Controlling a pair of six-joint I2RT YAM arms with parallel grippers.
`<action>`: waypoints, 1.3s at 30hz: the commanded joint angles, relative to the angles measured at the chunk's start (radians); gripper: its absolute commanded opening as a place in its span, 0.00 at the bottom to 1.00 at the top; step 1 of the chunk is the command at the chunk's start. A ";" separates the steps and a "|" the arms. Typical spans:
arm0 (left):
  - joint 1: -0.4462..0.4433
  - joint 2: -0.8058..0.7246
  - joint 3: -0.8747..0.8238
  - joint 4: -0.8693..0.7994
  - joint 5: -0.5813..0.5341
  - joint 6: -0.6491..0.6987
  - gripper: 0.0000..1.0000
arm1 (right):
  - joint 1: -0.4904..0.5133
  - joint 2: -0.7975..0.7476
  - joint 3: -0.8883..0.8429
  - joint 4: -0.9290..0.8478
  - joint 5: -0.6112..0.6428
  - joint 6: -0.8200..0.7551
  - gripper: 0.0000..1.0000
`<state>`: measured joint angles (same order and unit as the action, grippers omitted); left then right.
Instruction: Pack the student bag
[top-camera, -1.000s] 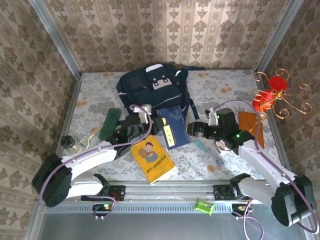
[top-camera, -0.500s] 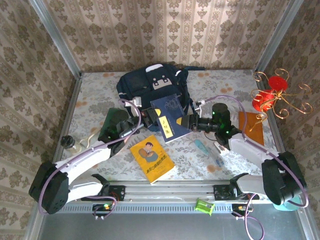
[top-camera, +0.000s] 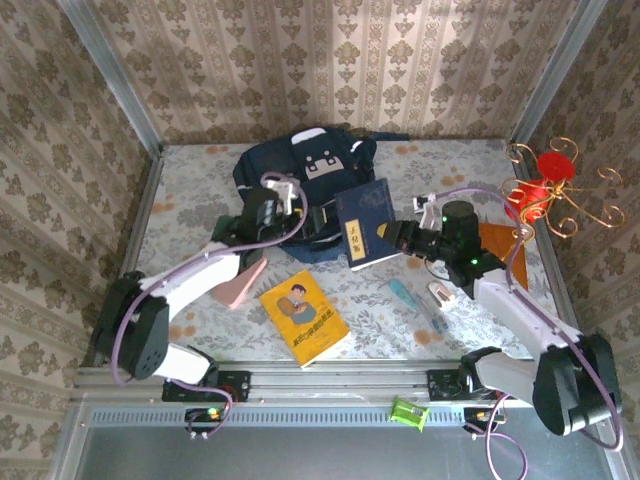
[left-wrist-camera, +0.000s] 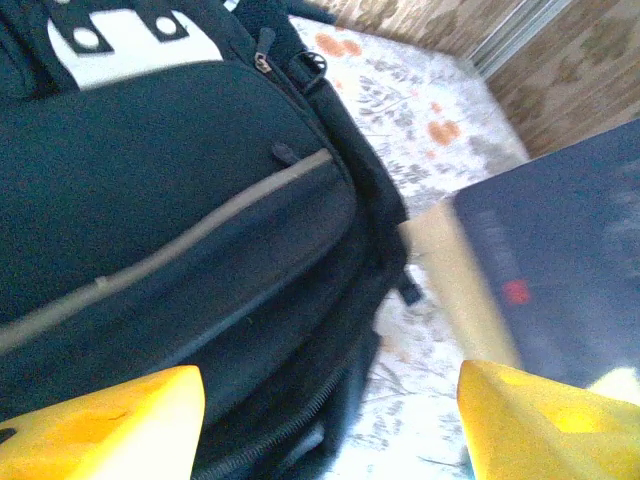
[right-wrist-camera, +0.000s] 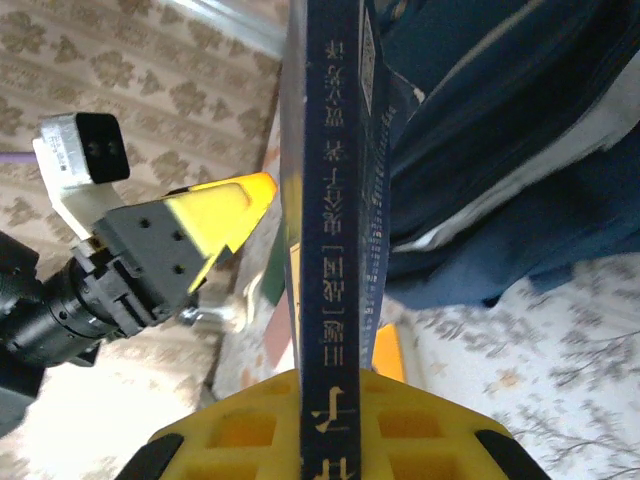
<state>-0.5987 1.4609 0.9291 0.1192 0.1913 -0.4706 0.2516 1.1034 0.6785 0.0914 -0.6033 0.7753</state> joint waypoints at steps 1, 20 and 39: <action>-0.044 0.097 0.111 -0.241 -0.092 0.358 0.68 | 0.000 -0.087 0.082 -0.201 0.165 -0.142 0.00; -0.097 0.385 0.431 -0.492 -0.069 0.677 0.67 | 0.001 -0.137 0.105 -0.364 0.322 -0.250 0.00; -0.114 0.451 0.510 -0.502 -0.124 0.697 0.17 | 0.000 -0.126 0.092 -0.361 0.310 -0.249 0.00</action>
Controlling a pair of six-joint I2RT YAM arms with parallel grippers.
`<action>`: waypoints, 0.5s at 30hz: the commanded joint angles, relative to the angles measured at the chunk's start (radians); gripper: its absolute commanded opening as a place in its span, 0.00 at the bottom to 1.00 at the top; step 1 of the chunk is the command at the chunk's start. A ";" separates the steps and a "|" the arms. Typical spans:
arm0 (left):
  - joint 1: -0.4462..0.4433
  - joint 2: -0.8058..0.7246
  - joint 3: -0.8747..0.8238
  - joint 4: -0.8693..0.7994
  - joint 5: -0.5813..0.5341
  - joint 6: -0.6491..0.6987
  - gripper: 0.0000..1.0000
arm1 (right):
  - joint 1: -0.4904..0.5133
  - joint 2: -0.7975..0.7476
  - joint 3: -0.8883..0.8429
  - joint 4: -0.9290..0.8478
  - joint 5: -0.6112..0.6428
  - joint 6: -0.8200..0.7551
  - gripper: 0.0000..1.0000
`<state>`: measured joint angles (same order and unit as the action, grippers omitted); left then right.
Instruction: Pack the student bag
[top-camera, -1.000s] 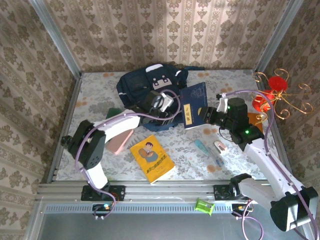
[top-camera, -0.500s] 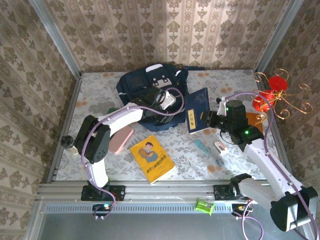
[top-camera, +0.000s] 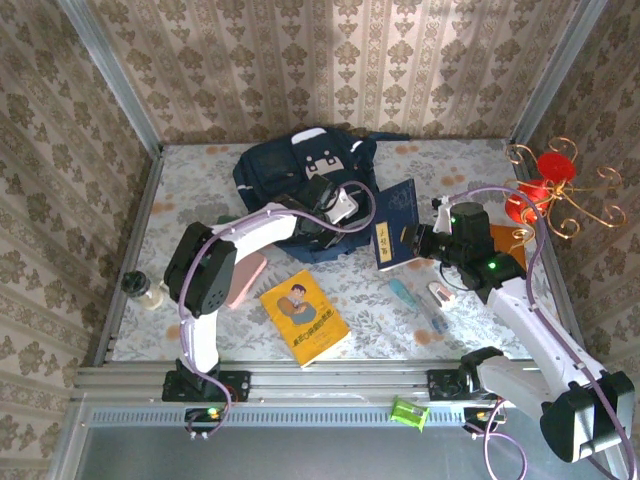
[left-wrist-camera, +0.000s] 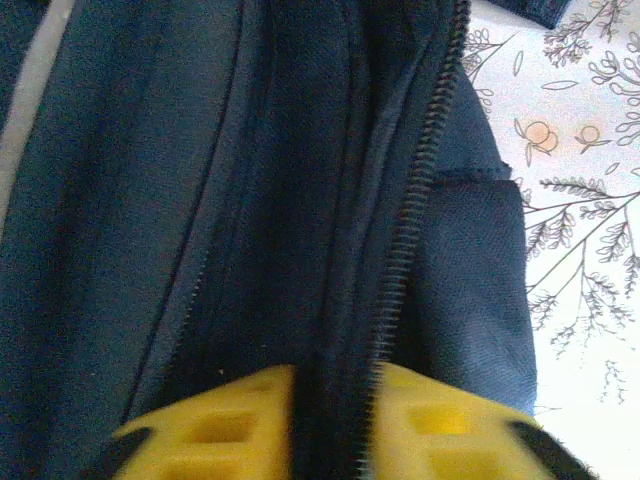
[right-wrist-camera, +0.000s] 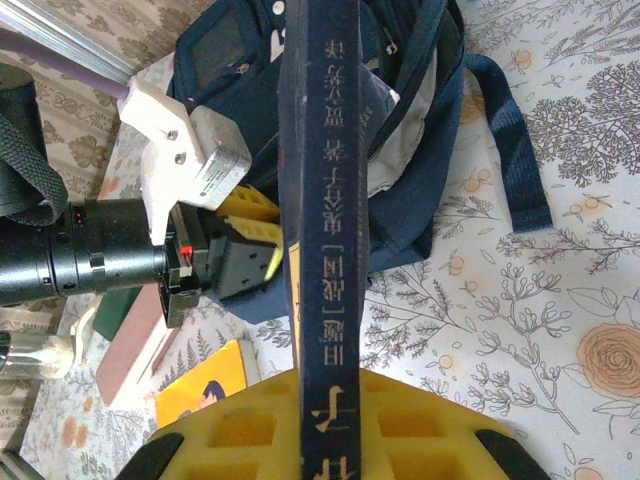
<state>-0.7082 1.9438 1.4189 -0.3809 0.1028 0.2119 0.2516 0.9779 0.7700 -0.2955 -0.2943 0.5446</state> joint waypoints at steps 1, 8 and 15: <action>-0.006 -0.047 0.013 0.013 -0.048 0.020 0.13 | 0.000 -0.001 0.000 0.025 0.000 -0.018 0.00; -0.054 -0.172 -0.055 0.155 -0.299 0.172 0.00 | -0.001 0.010 -0.003 0.027 -0.022 0.034 0.00; -0.087 -0.304 -0.105 0.378 -0.512 0.395 0.00 | 0.000 0.068 -0.010 0.082 -0.121 0.183 0.00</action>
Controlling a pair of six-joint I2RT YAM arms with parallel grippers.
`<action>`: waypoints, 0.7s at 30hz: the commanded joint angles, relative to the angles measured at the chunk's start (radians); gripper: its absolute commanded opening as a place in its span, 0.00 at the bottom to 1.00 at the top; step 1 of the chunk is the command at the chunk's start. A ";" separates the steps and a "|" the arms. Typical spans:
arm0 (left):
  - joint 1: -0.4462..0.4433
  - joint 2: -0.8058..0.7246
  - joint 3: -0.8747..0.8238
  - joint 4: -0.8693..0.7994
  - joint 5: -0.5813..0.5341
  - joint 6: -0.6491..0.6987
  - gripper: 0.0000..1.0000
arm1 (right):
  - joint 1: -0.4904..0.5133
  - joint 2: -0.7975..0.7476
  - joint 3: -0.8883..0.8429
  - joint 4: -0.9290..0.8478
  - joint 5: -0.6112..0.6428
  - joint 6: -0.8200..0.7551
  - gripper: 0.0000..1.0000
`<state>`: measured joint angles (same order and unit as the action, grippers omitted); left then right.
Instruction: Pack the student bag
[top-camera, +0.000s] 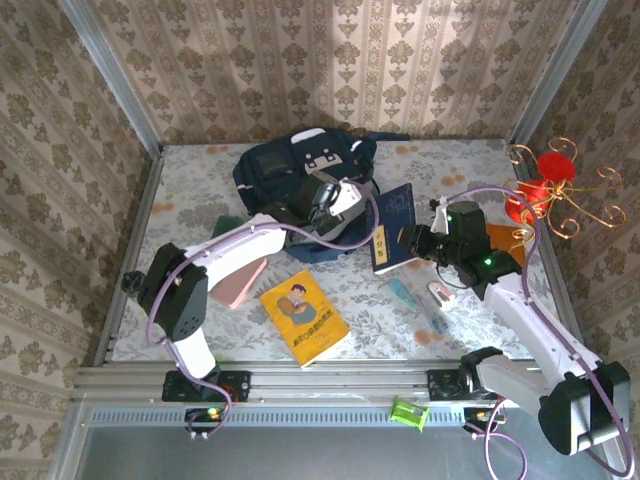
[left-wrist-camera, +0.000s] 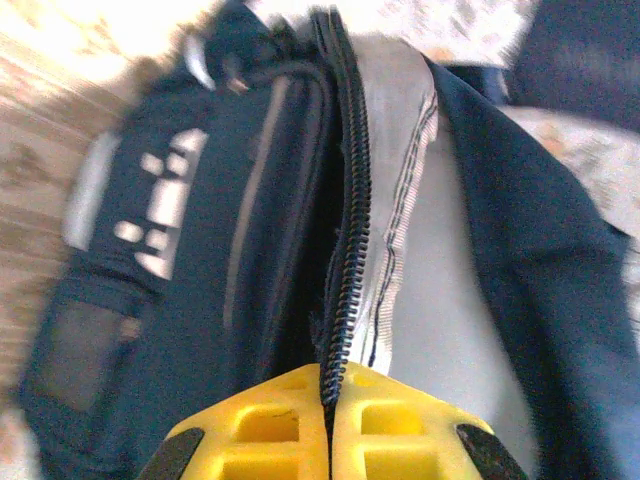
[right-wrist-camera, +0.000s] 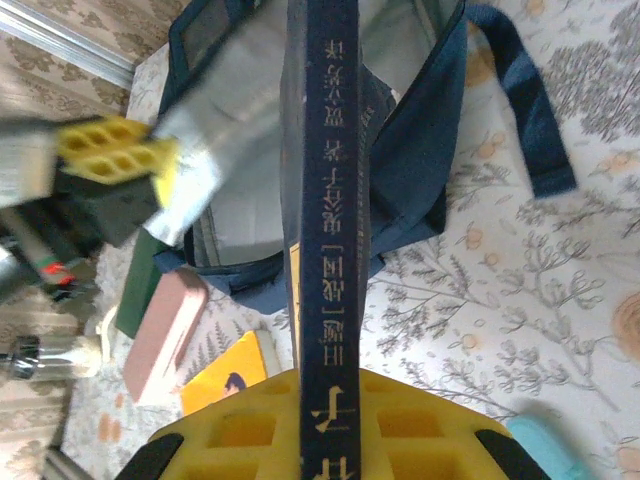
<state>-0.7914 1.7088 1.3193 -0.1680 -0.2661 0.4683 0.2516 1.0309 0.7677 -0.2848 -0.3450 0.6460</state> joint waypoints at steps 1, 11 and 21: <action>-0.005 -0.080 -0.011 0.198 -0.158 0.172 0.00 | 0.002 0.030 -0.011 0.090 -0.088 0.101 0.00; -0.006 -0.079 -0.037 0.444 -0.266 0.529 0.00 | 0.110 0.240 0.063 0.258 -0.117 0.236 0.00; 0.004 -0.094 -0.022 0.407 -0.205 0.439 0.00 | 0.179 0.554 0.173 0.548 -0.071 0.479 0.00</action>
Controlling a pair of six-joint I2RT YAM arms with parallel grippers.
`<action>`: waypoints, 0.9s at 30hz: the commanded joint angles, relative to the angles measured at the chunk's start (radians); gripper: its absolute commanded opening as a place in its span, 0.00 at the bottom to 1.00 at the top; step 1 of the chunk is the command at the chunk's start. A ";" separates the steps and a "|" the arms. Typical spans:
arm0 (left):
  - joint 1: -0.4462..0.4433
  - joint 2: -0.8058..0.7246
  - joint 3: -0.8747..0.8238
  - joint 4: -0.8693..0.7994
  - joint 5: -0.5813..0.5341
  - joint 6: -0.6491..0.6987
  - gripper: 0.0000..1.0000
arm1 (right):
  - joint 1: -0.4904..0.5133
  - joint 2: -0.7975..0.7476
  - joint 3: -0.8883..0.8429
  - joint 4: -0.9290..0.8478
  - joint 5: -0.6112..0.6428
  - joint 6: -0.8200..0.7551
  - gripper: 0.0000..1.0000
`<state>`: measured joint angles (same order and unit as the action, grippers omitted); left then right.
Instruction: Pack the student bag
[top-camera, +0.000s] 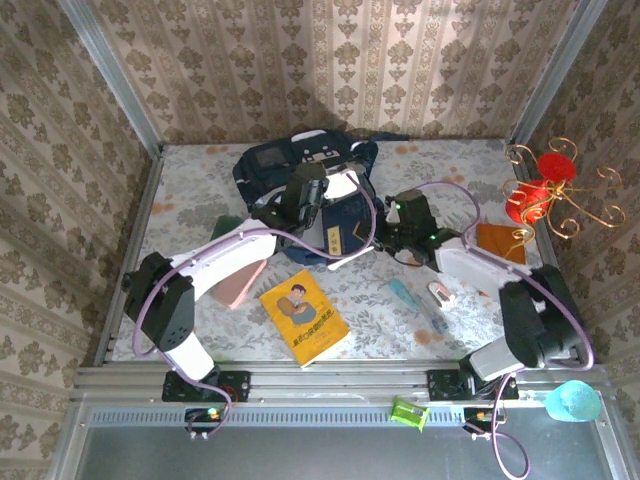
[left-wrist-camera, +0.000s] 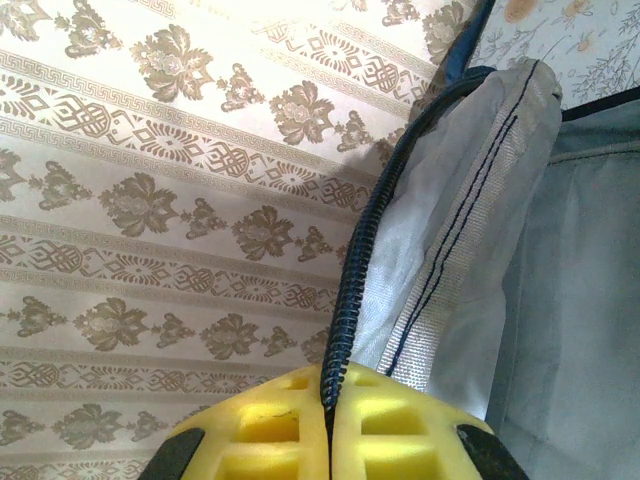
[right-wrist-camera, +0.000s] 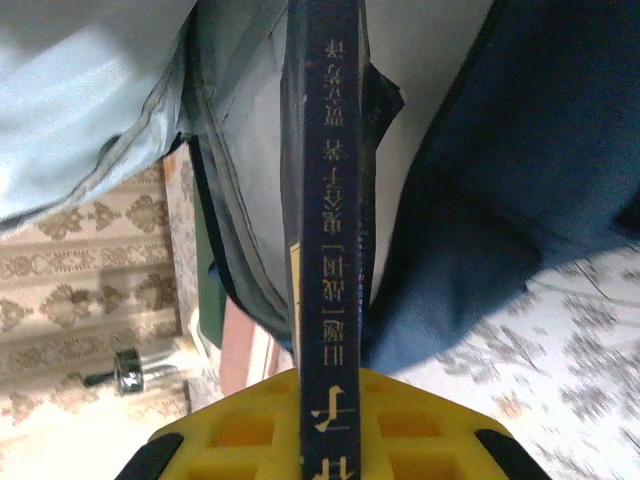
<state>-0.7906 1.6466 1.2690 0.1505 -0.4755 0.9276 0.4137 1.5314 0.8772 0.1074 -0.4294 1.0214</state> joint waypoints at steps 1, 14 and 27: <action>0.004 -0.034 0.030 0.087 0.009 -0.028 0.00 | 0.023 0.094 0.093 0.186 0.011 0.127 0.00; 0.029 -0.053 0.072 0.046 0.041 -0.129 0.00 | 0.056 0.492 0.390 0.446 0.090 0.341 0.00; 0.038 -0.060 0.092 0.027 0.067 -0.174 0.00 | 0.078 0.783 0.687 0.472 0.331 0.405 0.04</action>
<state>-0.7574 1.6440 1.3109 0.1188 -0.4236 0.7921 0.4820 2.2742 1.4929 0.5209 -0.2066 1.4055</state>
